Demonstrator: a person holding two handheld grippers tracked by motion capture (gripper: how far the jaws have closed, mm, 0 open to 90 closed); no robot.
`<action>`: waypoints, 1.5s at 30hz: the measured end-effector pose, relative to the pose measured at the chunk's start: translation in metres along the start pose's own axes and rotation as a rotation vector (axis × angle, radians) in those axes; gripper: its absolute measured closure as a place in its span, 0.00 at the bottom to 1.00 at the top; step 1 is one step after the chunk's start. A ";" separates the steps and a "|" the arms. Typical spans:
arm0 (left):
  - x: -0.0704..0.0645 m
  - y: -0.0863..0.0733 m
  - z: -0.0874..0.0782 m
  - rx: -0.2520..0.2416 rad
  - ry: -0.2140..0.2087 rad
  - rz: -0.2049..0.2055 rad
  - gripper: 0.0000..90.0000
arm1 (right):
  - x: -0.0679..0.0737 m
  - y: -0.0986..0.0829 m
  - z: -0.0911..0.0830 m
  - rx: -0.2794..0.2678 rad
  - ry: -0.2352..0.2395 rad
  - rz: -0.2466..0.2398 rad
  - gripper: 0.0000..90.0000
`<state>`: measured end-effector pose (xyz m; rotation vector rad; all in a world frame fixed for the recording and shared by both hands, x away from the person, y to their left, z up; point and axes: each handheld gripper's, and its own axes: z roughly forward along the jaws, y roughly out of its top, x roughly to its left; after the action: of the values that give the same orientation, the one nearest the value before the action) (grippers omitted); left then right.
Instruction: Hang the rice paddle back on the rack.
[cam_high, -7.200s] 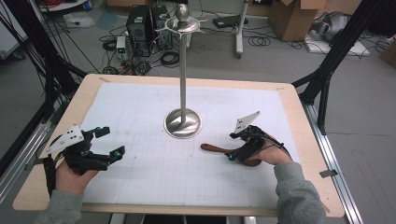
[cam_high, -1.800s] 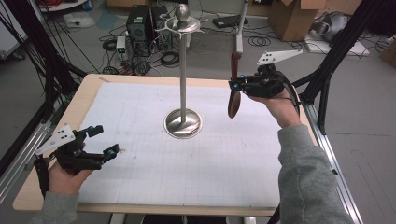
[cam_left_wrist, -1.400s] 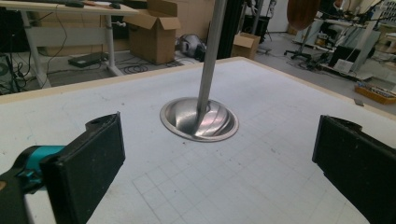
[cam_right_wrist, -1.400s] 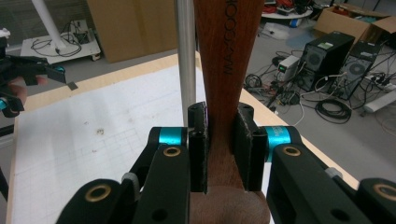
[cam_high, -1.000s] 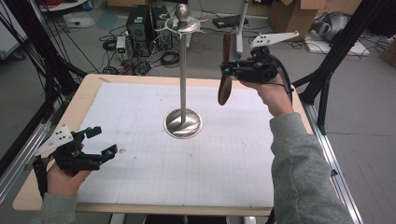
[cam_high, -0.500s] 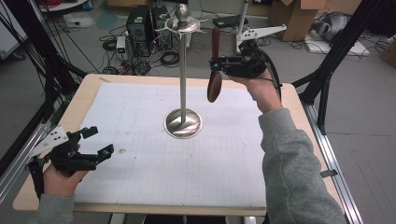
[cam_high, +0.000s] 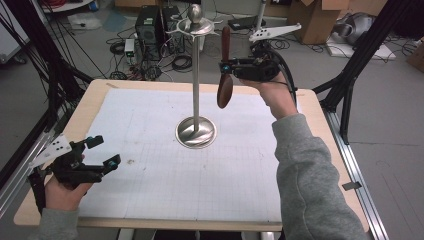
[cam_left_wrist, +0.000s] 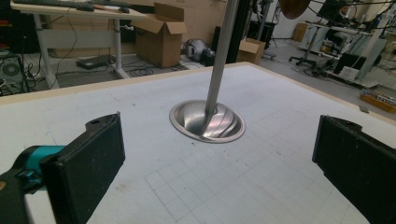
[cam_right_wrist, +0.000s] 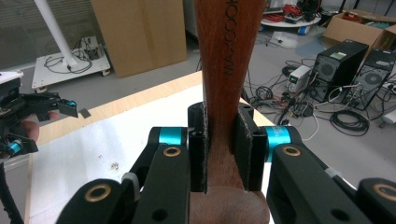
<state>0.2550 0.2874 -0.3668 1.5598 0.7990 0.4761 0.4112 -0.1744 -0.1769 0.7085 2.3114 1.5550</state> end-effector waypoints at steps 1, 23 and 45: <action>0.000 0.000 0.000 0.000 -0.002 0.001 0.03 | 0.000 0.000 0.001 0.002 0.000 0.000 0.86; 0.000 0.001 -0.003 -0.005 0.002 0.001 0.03 | 0.000 0.002 0.017 0.011 -0.001 0.005 0.86; 0.001 0.001 -0.006 -0.004 0.008 0.002 0.03 | 0.000 0.000 0.026 -0.006 -0.003 -0.002 0.85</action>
<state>0.2512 0.2921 -0.3652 1.5556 0.8023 0.4854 0.4231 -0.1538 -0.1869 0.7072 2.3035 1.5579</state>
